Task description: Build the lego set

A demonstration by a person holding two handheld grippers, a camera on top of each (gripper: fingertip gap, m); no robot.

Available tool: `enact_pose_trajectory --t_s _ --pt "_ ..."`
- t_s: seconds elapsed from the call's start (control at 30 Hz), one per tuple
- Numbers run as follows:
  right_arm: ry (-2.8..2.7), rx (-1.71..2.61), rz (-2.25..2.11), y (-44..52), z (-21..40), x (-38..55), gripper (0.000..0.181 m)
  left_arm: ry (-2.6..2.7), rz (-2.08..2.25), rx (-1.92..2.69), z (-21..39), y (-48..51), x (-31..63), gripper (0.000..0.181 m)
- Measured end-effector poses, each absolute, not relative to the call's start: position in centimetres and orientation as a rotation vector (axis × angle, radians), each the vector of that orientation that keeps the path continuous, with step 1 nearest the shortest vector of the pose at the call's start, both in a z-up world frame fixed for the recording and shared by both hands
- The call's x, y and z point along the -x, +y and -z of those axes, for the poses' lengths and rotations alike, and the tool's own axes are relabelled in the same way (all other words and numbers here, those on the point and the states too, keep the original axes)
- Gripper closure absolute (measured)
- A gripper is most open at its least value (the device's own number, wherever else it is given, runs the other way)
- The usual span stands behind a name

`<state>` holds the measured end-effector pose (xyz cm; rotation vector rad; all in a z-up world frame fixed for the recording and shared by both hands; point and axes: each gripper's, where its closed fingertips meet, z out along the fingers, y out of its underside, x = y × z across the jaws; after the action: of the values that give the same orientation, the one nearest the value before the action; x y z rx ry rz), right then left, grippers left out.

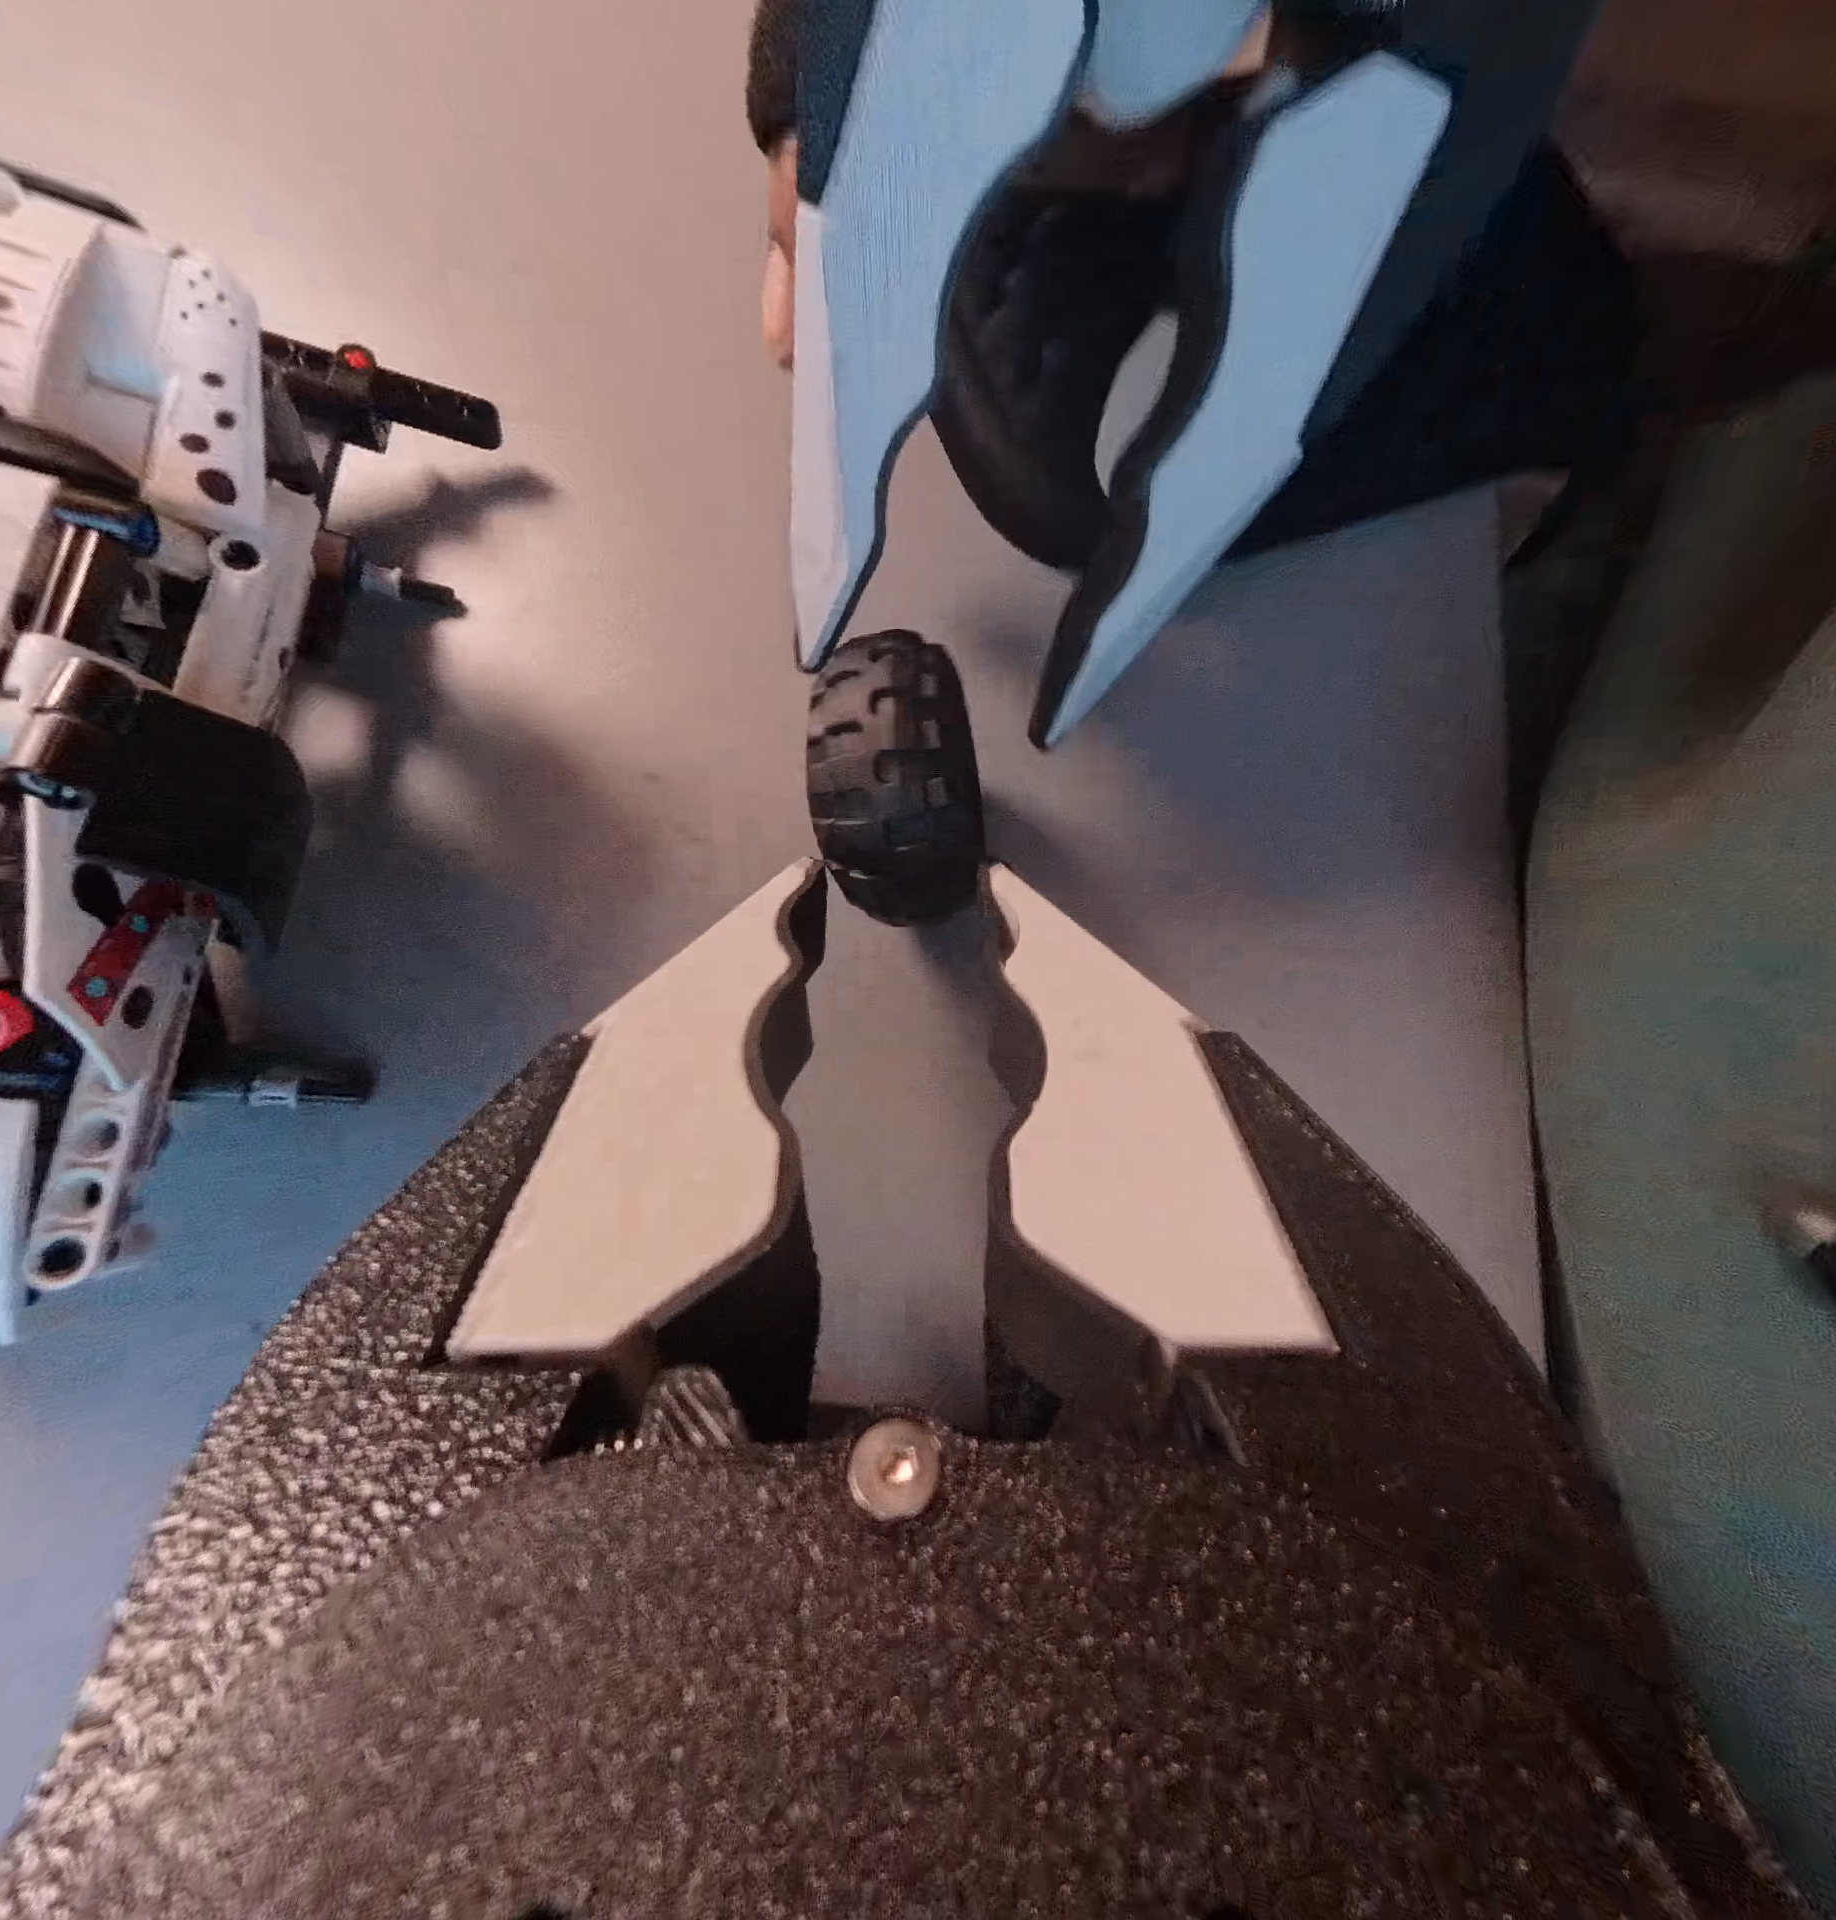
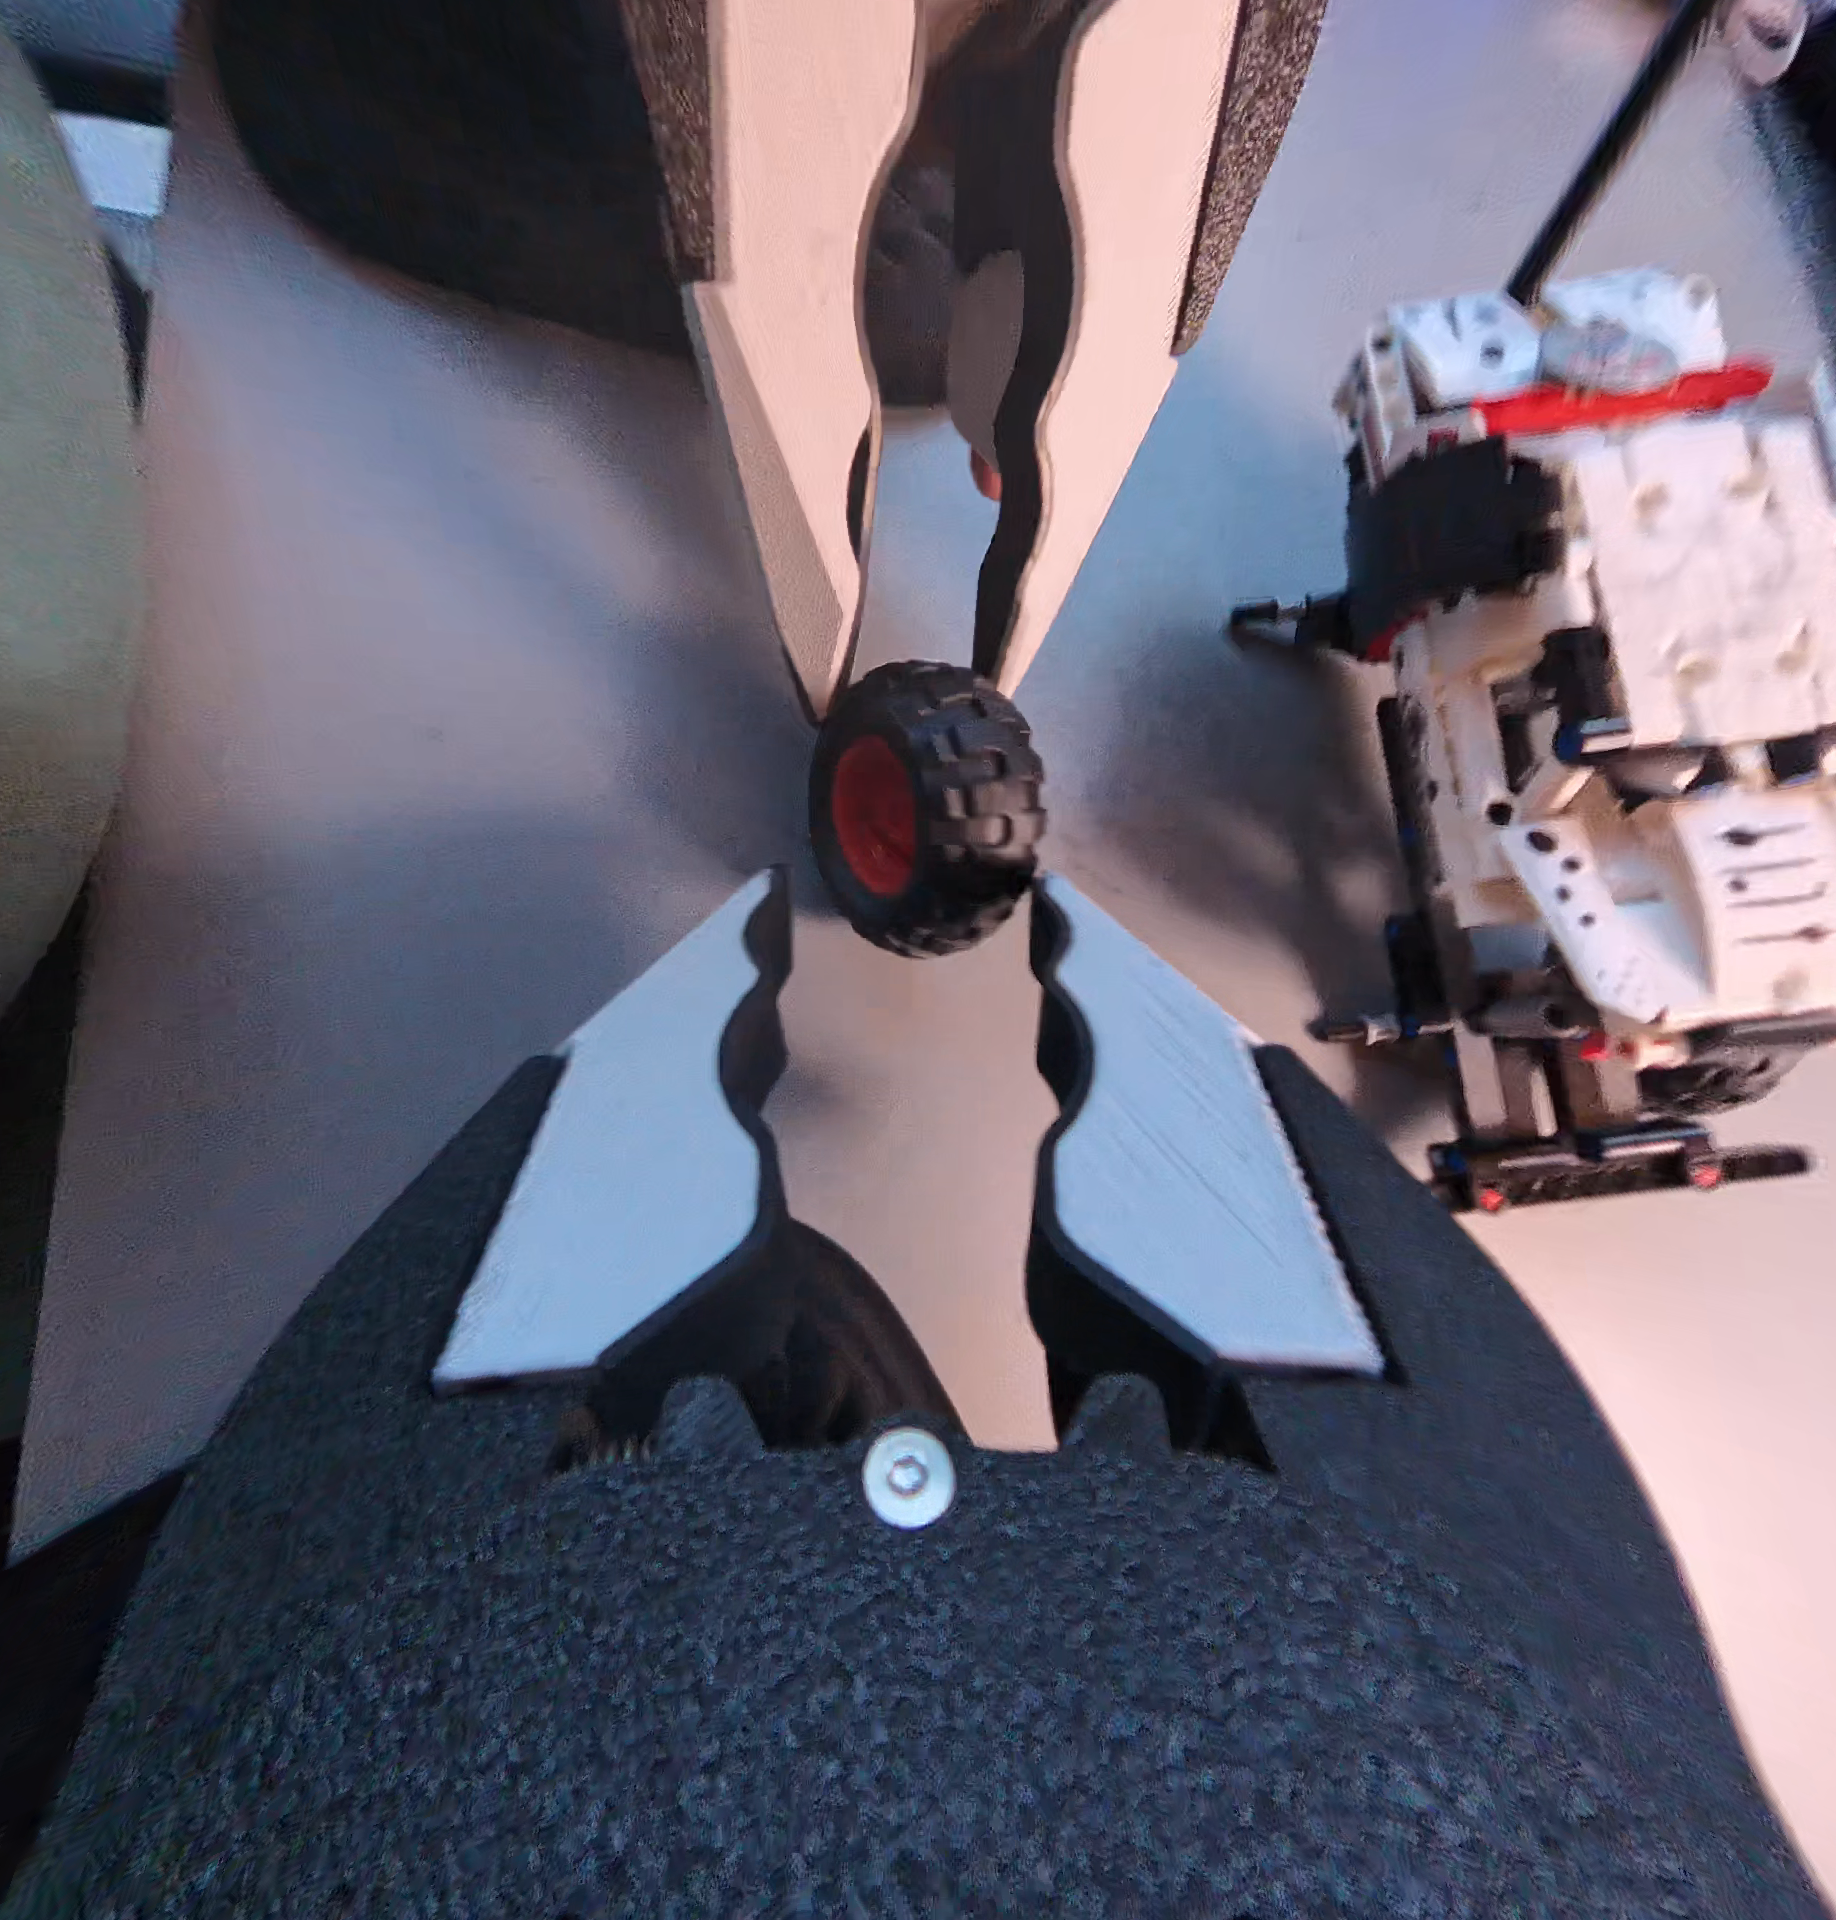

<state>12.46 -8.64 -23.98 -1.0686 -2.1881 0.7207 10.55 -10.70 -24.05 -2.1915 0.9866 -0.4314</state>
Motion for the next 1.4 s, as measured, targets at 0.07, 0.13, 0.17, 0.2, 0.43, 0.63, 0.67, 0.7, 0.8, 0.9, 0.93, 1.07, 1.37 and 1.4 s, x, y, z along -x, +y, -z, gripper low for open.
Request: enact_pose_trajectory --t_s 0.07,0.13,0.17,0.2,0.43,0.63,0.67,0.7,0.8,0.9,0.93,1.07,1.37,1.4 --pt "-2.23 0.949 -0.74 -10.0 23.2 -13.9 0.153 1.014 0.406 2.146 23.5 -12.4 -10.6 0.149" --pt "-2.271 0.912 -0.79 -11.5 22.9 -15.5 0.151 0.929 0.508 2.178 23.0 -13.8 -10.3 0.135" --pt "-2.284 0.91 -0.816 -12.1 22.8 -16.1 0.151 0.884 0.548 2.198 22.9 -14.2 -10.0 0.131" --pt "-2.279 0.923 -0.829 -12.3 22.8 -16.4 0.151 0.855 0.593 2.221 23.0 -14.7 -9.9 0.127" --pt "-2.274 1.026 -0.843 -12.7 23.8 -15.6 0.139 1.009 0.507 2.342 26.7 -15.9 -10.8 0.129" --pt "-2.252 1.031 -0.872 -13.7 23.5 -14.9 0.141 1.029 0.555 2.238 24.7 -16.6 -11.7 0.122" --pt "-2.246 1.028 -0.877 -13.8 23.3 -14.8 0.141 1.016 0.547 2.218 24.1 -17.0 -11.2 0.123" --pt "-2.242 1.024 -0.885 -14.0 23.1 -14.8 0.142 0.99 0.539 2.211 23.5 -17.6 -10.6 0.124" --pt "-2.213 1.034 -0.947 -14.8 22.6 -14.2 0.142 0.928 0.427 2.256 24.2 -18.7 -8.4 0.134" --pt "-2.209 1.047 -1.011 -15.9 22.5 -12.4 0.141 0.981 0.286 2.231 25.2 -18.7 -8.3 0.153" --pt "-2.211 1.049 -0.998 -15.9 22.6 -11.8 0.139 0.998 0.223 2.192 24.9 -18.3 -8.4 0.153" --pt "-2.104 1.003 -0.904 -14.1 21.7 -9.8 0.134 1.087 -0.342 1.887 22.9 -13.8 -7.7 0.154" --pt "-2.226 0.93 -0.753 -13.2 24.0 -13.0 0.137 0.998 0.172 2.046 23.2 -16.1 -9.3 0.11" --pt "-2.237 0.939 -0.782 -13.6 24.1 -13.1 0.137 0.946 0.284 2.088 23.1 -16.6 -9.3 0.109"
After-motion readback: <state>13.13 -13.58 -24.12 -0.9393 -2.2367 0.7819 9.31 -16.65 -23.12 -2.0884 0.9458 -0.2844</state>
